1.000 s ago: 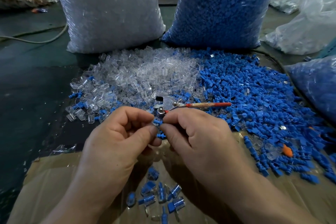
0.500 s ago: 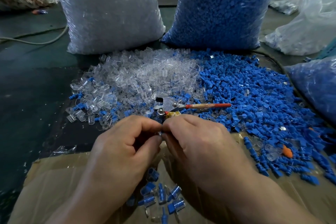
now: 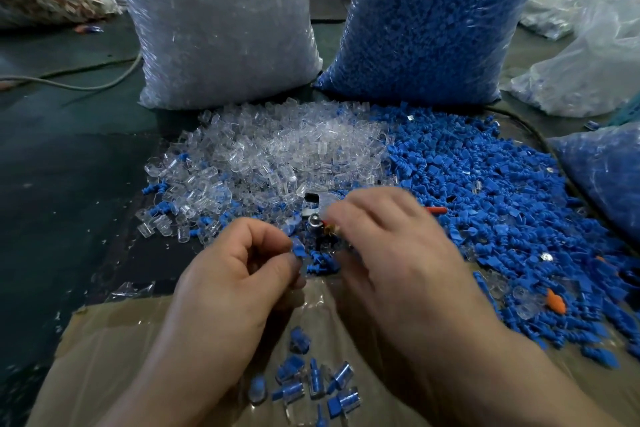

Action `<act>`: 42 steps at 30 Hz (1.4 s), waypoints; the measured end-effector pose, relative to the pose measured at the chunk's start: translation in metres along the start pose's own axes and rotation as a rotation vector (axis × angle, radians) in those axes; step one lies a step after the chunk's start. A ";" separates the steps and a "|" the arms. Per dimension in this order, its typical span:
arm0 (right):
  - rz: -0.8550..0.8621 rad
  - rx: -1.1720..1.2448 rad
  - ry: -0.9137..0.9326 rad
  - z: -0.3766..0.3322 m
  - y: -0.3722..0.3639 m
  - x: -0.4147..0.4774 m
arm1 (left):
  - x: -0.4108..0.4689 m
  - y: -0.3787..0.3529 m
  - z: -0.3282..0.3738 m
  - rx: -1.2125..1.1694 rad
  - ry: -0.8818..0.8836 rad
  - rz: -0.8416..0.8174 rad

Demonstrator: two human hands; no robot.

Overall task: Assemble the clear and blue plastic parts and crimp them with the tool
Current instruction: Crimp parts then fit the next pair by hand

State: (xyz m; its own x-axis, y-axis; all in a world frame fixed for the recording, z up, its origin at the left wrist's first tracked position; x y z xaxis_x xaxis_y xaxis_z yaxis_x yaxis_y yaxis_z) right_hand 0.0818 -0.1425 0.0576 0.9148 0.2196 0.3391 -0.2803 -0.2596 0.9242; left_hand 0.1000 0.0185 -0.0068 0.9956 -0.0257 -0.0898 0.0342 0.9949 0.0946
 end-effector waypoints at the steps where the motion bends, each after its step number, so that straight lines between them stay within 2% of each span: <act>1: -0.067 -0.078 -0.068 0.012 -0.005 0.002 | 0.000 0.001 0.000 -0.010 0.002 0.013; 3: -0.235 -0.180 -0.173 0.035 -0.020 0.001 | 0.001 0.002 0.000 -0.029 0.015 0.023; 6: -0.326 -0.247 -0.195 0.048 -0.032 -0.003 | 0.001 0.003 0.000 -0.111 0.049 0.010; 12: -0.278 -0.269 -0.180 0.046 -0.023 0.005 | 0.000 0.000 0.005 -0.208 0.071 -0.035; 19: -0.113 -0.067 -0.147 0.030 0.005 0.000 | 0.001 0.004 0.006 -0.301 0.081 0.034; 27: -0.258 -0.054 -0.009 0.018 -0.006 -0.003 | 0.003 0.007 0.005 -0.314 0.009 0.077; 32: -0.185 -0.023 0.031 0.016 -0.004 -0.004 | 0.003 0.004 0.009 -0.339 -0.005 0.050; 38: -0.165 -0.016 0.065 0.014 0.000 -0.003 | 0.002 0.004 0.011 -0.346 -0.025 0.054; 42: -0.197 -0.028 0.064 0.013 -0.003 -0.003 | 0.000 0.005 0.015 -0.311 -0.098 0.059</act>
State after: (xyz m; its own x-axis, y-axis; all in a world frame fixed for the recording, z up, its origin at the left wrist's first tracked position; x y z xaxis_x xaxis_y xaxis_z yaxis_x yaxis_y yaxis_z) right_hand 0.0832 -0.1550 0.0516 0.9326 0.3231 0.1608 -0.1064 -0.1797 0.9779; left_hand 0.1012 0.0223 0.0085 0.9992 0.0391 0.0043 -0.0373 0.9766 -0.2119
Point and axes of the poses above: each hand's wrist, its own x-axis towards the middle knuckle, its own y-axis out of the back of the hand, z = x × y, the point moved 8 cm from there along x, towards the middle knuckle, and after that the axes turned 6 degrees about -x, right-handed, at the moved point
